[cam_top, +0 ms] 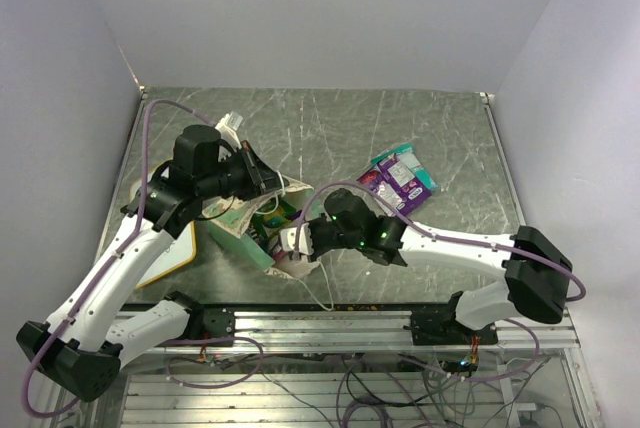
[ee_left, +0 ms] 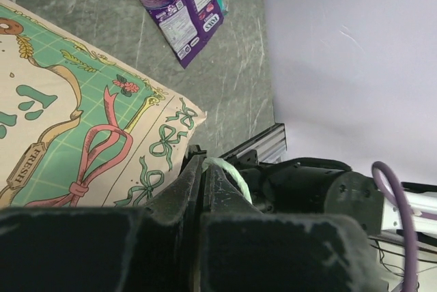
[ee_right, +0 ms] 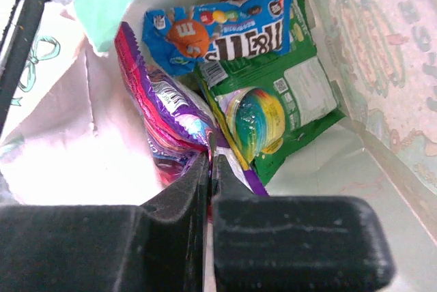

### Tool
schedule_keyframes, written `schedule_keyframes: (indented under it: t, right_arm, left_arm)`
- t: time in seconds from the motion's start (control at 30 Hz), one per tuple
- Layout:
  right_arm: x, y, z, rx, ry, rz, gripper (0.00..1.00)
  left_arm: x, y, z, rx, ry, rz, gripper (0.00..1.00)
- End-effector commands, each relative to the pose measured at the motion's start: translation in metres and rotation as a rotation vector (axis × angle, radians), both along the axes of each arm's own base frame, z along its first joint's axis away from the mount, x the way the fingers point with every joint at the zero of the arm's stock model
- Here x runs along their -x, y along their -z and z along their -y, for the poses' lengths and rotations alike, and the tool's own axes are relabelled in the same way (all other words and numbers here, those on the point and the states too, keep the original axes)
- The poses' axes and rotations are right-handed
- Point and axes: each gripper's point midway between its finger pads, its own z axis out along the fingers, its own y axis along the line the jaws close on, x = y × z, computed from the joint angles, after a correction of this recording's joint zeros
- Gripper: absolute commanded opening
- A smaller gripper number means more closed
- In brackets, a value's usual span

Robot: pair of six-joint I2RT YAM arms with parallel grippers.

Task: Take the snacks out of the paper bag
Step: Take out the snack from the paper bag, then place the snack at the center of the board.

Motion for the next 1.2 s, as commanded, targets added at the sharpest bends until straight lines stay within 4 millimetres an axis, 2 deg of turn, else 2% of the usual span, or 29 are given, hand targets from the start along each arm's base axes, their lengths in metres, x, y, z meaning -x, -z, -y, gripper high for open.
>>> schedule_keyframes:
  t: [0.0, 0.1, 0.27, 0.37, 0.5, 0.6, 0.77, 0.87, 1.0, 1.07, 1.17]
  right_arm:
    - [0.008, -0.047, -0.003, -0.098, 0.01, -0.065, 0.0]
    - [0.012, -0.069, 0.0, -0.12, 0.005, -0.066, 0.0]
    - [0.02, -0.098, 0.021, -0.081, -0.026, -0.009, 0.0]
    - [0.027, -0.126, 0.035, -0.1, -0.044, 0.023, 0.0]
    - [0.047, -0.17, 0.054, -0.172, -0.077, 0.017, 0.0]
    - [0.052, -0.193, 0.073, -0.196, -0.037, 0.024, 0.0]
    - [0.055, -0.219, 0.116, -0.16, 0.052, 0.067, 0.0]
    - [0.041, -0.238, 0.143, -0.19, 0.201, 0.111, 0.0]
    - [-0.011, -0.252, 0.188, -0.323, 0.624, 0.195, 0.0]
    - [-0.031, -0.249, 0.205, -0.366, 0.789, 0.235, 0.0]
    - [-0.053, -0.239, 0.215, -0.394, 0.947, 0.299, 0.0]
  left_arm:
    - [-0.002, -0.018, -0.004, 0.003, -0.027, 0.052, 0.07]
    - [-0.003, -0.02, -0.007, -0.006, -0.045, 0.056, 0.07]
    - [-0.003, -0.023, -0.013, -0.005, -0.082, 0.061, 0.07]
    - [-0.004, -0.022, -0.015, -0.005, -0.1, 0.059, 0.07]
    - [-0.01, -0.021, -0.019, -0.019, -0.131, 0.072, 0.07]
    - [-0.015, -0.021, -0.02, -0.024, -0.147, 0.082, 0.07]
    - [-0.019, -0.024, -0.023, -0.003, -0.192, 0.088, 0.07]
    - [-0.022, -0.027, -0.026, 0.006, -0.216, 0.102, 0.07]
    - [-0.022, -0.026, -0.025, -0.009, -0.208, 0.107, 0.07]
    - [-0.022, -0.025, -0.024, -0.008, -0.199, 0.106, 0.07]
    - [-0.021, -0.024, -0.021, -0.002, -0.184, 0.107, 0.07]
